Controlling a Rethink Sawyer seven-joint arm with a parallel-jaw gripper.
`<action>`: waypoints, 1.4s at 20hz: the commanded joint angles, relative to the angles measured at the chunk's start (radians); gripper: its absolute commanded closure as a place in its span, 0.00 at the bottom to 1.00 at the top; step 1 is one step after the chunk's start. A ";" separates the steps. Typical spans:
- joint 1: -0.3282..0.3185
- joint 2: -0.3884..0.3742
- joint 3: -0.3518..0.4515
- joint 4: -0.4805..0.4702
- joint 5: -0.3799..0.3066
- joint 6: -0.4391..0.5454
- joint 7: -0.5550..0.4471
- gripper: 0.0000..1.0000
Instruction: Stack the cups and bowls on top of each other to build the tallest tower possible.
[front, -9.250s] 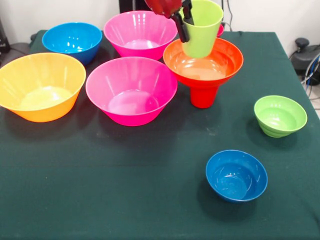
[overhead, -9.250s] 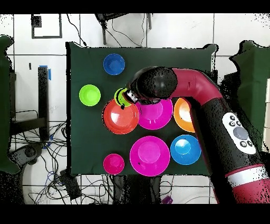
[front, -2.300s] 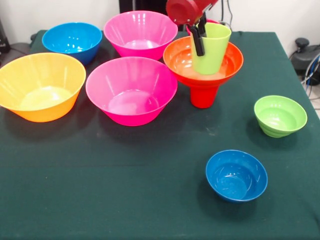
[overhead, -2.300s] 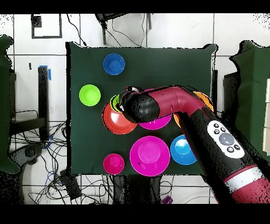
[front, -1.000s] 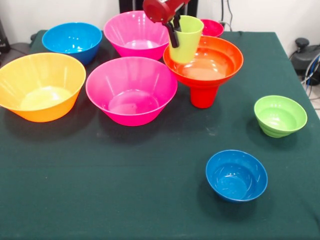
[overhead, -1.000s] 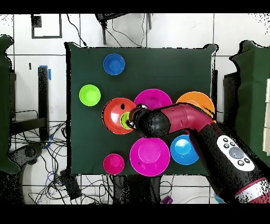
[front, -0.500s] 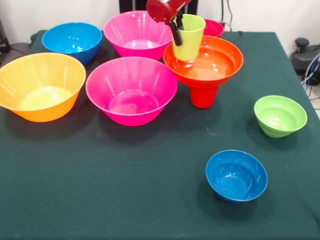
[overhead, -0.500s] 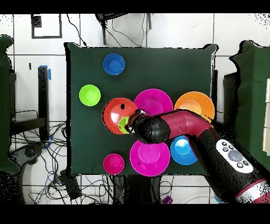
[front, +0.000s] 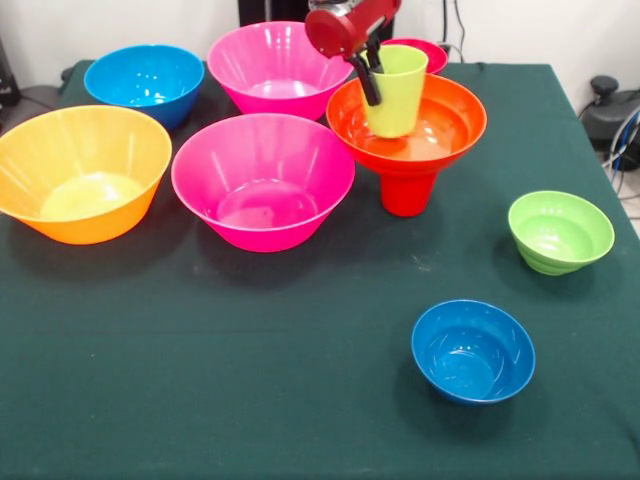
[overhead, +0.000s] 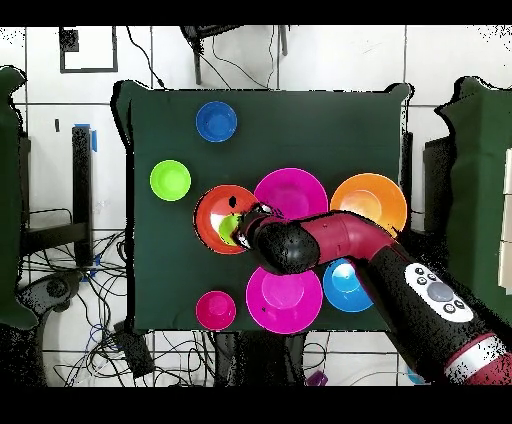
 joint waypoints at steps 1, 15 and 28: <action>0.030 0.062 -0.032 0.037 -0.076 -0.076 0.078 1.00; 0.075 0.057 -0.087 0.018 -0.087 -0.047 0.073 1.00; 0.138 0.056 -0.159 -0.007 -0.104 -0.066 0.087 1.00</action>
